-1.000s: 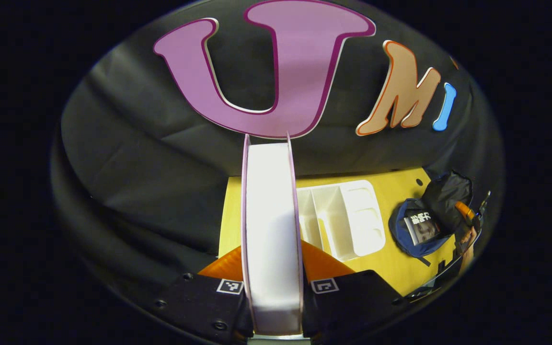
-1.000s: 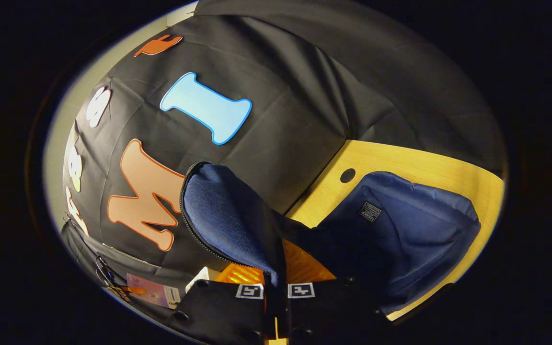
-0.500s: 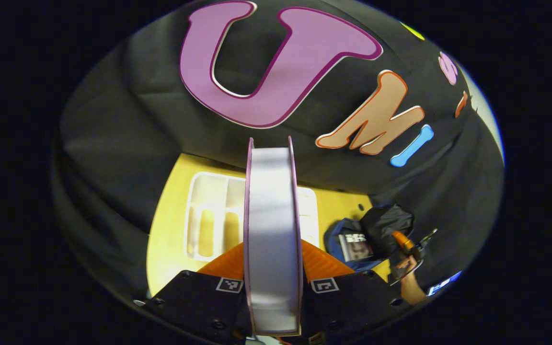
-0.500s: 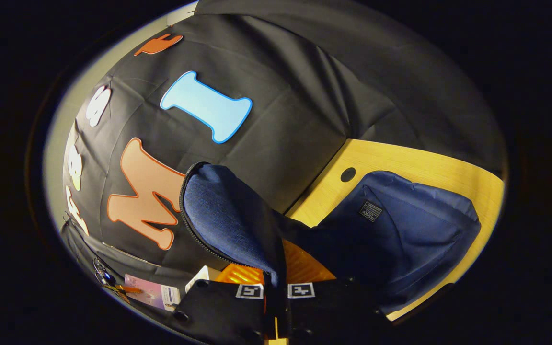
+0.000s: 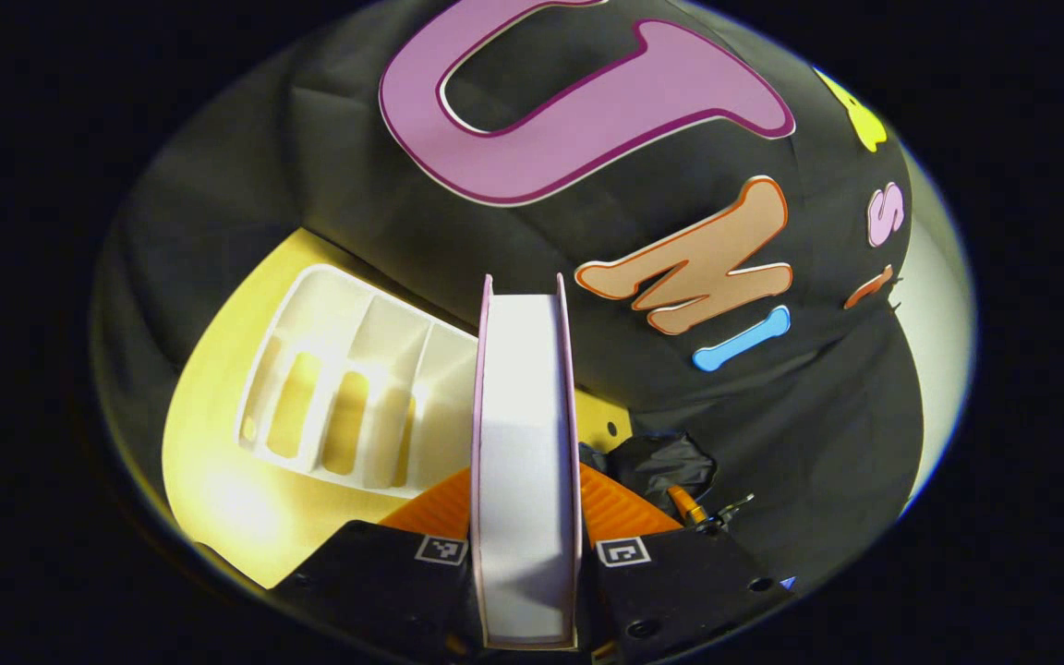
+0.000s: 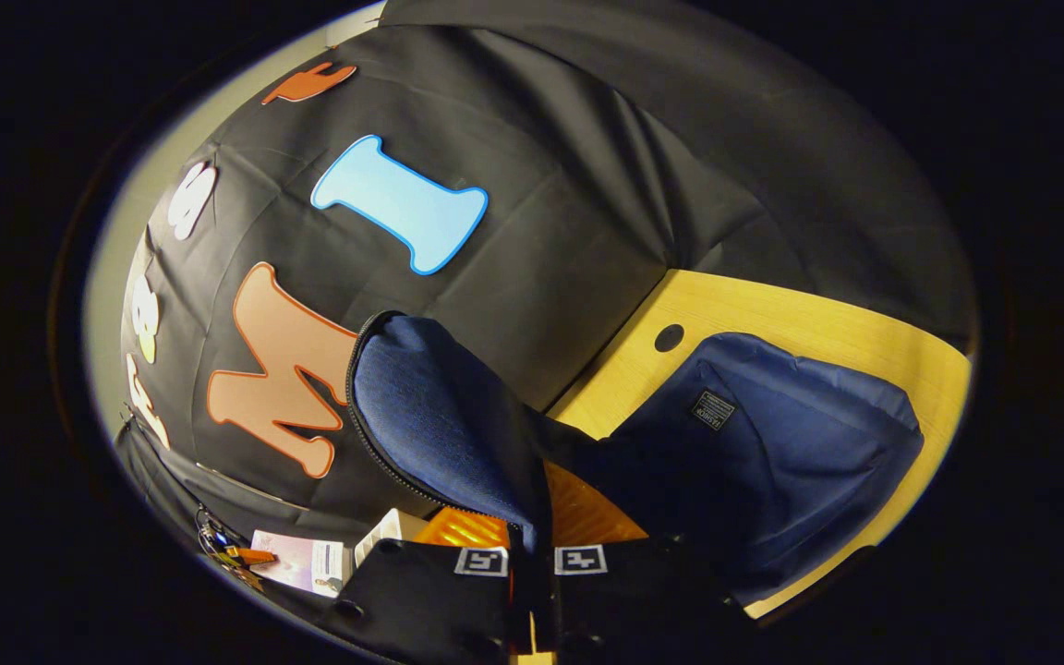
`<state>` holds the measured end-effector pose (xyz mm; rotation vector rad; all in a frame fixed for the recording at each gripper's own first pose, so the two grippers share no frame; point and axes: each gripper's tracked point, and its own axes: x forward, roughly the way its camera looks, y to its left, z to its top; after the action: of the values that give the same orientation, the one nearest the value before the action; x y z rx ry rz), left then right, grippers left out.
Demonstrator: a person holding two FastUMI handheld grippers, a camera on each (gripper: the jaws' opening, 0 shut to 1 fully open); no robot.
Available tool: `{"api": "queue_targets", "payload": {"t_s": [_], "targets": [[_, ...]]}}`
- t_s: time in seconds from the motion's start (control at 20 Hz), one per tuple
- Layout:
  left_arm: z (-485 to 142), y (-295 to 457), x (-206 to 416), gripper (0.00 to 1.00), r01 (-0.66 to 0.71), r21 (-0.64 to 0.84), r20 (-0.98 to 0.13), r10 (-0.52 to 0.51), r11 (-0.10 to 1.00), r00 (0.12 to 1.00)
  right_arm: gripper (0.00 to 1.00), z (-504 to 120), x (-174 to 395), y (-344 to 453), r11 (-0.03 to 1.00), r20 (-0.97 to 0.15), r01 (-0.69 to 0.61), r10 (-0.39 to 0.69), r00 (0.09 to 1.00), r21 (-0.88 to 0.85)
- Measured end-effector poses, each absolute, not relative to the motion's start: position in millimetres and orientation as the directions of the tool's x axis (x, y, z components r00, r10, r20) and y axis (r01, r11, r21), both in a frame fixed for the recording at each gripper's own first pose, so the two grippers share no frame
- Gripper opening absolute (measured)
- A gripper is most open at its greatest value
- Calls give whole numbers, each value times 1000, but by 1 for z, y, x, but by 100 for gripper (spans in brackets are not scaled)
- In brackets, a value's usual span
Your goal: Open the schoolbag, grab two books from the bookshelf and put them into the schoolbag.
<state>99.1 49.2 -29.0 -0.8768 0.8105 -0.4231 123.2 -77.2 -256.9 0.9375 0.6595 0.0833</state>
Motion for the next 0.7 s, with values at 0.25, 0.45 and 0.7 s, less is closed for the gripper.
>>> {"api": "queue_targets", "payload": {"t_s": [0.25, 0.45, 0.7], "targets": [[-35, 2, 100, 36, 12, -864, -389, -683, 503, 617, 4, -258, 124, -76, 601, -488, 208, 350, 800, 772], [-42, -54, 103, 35, 18, -898, -349, -736, 440, 580, 5, -259, 125, -74, 594, -486, 207, 357, 798, 777], [-65, -119, 111, 35, 4, -919, -334, -785, 393, 522, 5, -259, 126, -73, 578, -479, 209, 365, 798, 789]]}}
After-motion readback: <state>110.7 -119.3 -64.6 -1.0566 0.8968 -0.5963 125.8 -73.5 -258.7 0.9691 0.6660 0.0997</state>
